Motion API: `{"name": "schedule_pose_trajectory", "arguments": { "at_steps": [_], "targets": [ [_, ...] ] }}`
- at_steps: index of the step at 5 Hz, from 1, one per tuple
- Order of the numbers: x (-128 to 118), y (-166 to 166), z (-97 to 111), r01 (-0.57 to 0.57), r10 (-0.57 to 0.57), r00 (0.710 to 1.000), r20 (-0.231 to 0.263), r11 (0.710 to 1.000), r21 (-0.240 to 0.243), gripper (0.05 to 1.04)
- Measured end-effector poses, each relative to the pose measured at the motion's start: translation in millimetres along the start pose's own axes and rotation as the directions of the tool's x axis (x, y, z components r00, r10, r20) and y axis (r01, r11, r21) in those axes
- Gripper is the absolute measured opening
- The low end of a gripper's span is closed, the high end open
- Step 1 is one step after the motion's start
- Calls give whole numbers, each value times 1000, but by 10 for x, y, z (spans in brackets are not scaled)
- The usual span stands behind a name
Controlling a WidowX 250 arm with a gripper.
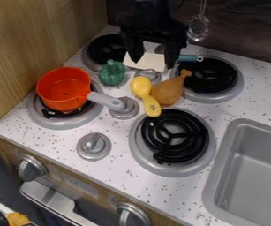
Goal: Moved the yellow spoon into the red container
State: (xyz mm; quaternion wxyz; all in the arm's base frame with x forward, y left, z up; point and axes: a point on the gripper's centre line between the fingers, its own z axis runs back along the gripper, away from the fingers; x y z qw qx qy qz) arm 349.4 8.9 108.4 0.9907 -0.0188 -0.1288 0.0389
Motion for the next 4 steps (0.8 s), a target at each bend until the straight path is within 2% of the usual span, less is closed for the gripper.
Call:
{"name": "schedule_pose_trajectory", "arguments": {
  "at_steps": [1,2,3,4],
  "targets": [
    [-25,-3,-75,0,0,1000,-23,1000,-1,999],
    [127,-33,-241,69,-69,997,-17,998,-11,999],
    [263,-95,-383,112,-112,994,13,994,-2,999],
    [274,-104,-455,35,-35,999,1,999,31,999]
  ]
}}
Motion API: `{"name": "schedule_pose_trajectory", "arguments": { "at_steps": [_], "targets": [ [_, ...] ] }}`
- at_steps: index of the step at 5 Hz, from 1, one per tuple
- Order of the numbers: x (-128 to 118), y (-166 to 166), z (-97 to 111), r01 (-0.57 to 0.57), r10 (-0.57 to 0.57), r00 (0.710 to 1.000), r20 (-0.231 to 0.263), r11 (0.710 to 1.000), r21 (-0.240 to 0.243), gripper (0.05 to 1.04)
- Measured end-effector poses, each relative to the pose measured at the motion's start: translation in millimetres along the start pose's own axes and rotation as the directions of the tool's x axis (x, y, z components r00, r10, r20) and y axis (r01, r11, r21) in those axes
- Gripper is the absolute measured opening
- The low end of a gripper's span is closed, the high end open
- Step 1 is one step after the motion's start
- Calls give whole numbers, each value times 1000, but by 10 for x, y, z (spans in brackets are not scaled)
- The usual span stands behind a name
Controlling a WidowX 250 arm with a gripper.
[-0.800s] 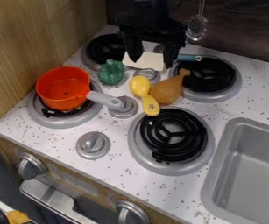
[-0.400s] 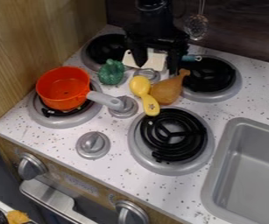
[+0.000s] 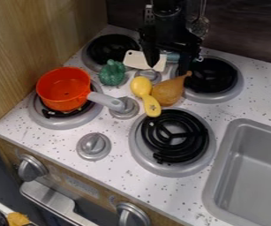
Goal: Moved the yellow spoon into the red container
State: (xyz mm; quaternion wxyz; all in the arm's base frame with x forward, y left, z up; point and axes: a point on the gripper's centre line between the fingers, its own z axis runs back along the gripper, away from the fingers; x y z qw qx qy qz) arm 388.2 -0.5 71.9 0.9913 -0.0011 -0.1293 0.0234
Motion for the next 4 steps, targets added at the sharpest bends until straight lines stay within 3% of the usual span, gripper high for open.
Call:
{"name": "schedule_pose_trajectory", "arguments": {
  "at_steps": [1,2,3,4],
  "targets": [
    [-54,-29,30,-124,126,989,-82,992,33,999],
    [-130,-63,47,-219,230,959,-168,972,79,999],
    [-191,-60,19,-267,284,936,-208,958,105,999],
    [-240,-40,-13,-326,350,915,-203,935,142,999]
  ]
}}
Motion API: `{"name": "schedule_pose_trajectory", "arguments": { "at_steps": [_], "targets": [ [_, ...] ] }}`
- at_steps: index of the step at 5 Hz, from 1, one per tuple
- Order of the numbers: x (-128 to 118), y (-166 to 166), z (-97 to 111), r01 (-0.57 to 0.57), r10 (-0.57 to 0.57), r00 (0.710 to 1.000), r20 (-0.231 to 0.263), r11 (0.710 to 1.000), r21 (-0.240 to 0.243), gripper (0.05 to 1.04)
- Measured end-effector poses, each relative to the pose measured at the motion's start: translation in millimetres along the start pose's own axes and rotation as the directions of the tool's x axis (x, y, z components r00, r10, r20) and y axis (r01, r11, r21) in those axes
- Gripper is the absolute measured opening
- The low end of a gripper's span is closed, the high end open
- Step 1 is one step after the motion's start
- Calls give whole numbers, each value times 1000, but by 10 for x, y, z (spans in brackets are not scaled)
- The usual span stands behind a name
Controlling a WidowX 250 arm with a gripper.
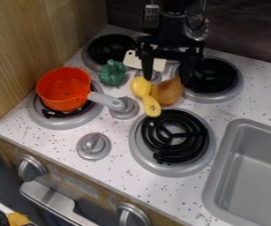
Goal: Moved the yellow spoon into the red container
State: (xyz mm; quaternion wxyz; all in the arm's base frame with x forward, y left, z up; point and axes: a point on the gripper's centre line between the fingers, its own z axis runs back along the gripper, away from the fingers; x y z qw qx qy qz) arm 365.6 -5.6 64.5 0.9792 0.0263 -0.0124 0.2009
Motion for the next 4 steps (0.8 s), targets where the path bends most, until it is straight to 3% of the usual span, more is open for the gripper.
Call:
{"name": "schedule_pose_trajectory", "arguments": {
  "at_steps": [1,3,4],
  "targets": [
    [-153,16,-126,-92,92,996,12,992,84,999],
    [-223,-36,6,-238,224,968,114,963,128,999],
    [-245,29,-91,-264,249,961,119,956,129,999]
  ]
}}
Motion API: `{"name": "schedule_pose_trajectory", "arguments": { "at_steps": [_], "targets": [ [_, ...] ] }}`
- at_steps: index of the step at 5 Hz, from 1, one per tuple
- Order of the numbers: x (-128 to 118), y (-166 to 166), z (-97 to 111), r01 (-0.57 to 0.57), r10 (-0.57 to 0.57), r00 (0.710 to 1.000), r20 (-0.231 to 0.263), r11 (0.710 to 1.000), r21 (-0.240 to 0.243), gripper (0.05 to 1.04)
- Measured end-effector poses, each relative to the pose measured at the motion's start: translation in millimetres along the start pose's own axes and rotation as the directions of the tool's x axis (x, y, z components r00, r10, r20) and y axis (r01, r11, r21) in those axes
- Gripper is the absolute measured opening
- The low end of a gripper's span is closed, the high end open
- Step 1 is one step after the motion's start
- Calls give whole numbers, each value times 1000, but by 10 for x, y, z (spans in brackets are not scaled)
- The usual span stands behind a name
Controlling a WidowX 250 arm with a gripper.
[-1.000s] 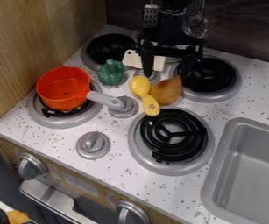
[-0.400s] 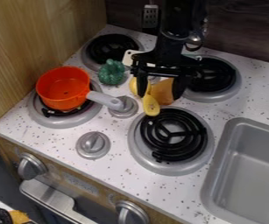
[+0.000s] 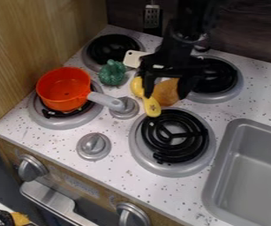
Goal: Moved the yellow spoon into the red container
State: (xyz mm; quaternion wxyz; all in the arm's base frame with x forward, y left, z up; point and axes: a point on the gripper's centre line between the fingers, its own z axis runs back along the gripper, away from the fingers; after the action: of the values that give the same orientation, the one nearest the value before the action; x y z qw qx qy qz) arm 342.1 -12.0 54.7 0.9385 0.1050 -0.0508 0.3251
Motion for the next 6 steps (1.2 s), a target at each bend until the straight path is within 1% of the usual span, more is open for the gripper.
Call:
{"name": "schedule_pose_trajectory", "arguments": {
  "at_steps": [1,2,3,4,6],
  "targets": [
    [45,40,-27,-50,50,999,-12,999,-19,999],
    [-44,157,-78,-96,96,995,11,995,-21,999],
    [-82,232,-195,-115,115,993,14,993,-40,999],
    [-34,272,-277,-143,146,988,43,988,-63,999],
    [71,279,-228,-146,150,988,44,986,-81,999]
  ]
}}
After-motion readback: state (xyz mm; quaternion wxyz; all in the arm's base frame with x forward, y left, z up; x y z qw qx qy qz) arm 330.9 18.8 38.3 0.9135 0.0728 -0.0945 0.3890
